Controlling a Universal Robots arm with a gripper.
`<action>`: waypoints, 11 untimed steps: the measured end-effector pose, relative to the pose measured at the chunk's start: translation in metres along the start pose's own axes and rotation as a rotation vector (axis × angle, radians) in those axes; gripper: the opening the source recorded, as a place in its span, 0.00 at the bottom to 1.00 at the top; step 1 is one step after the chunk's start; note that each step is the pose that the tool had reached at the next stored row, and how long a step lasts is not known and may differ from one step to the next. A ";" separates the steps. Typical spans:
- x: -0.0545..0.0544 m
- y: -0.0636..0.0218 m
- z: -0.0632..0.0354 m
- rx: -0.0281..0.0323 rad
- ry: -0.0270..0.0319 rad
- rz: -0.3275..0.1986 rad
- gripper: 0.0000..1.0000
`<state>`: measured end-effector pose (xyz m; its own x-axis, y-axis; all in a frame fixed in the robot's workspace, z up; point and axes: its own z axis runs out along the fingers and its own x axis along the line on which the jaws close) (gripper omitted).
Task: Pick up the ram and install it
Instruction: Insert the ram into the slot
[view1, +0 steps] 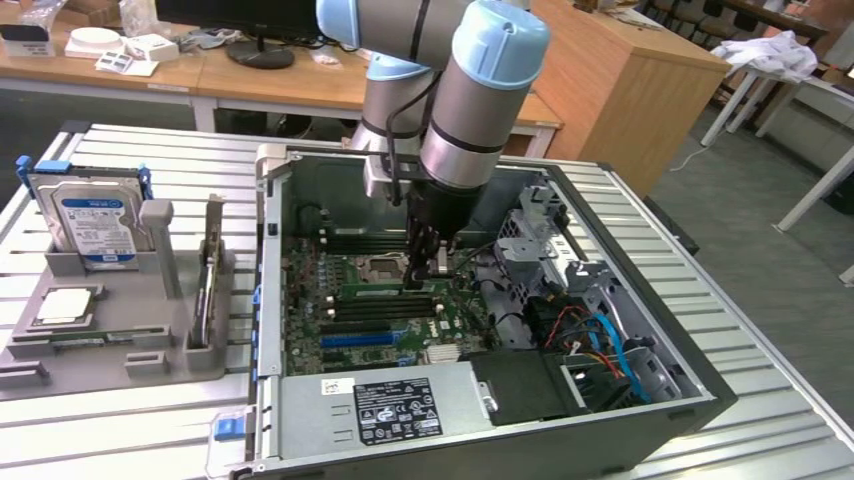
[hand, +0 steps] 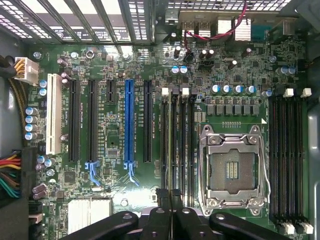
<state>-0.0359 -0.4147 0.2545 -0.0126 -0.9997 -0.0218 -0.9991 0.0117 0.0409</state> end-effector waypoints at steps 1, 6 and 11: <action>0.000 0.0000 0.0000 0.0000 0.0000 0.000 0.11; 0.000 0.0001 0.0007 0.0000 0.0000 -0.001 0.11; 0.001 -0.0001 0.0029 0.0000 0.0000 -0.003 0.11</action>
<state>-0.0359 -0.4153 0.2516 -0.0094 -0.9997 -0.0219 -0.9991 0.0085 0.0408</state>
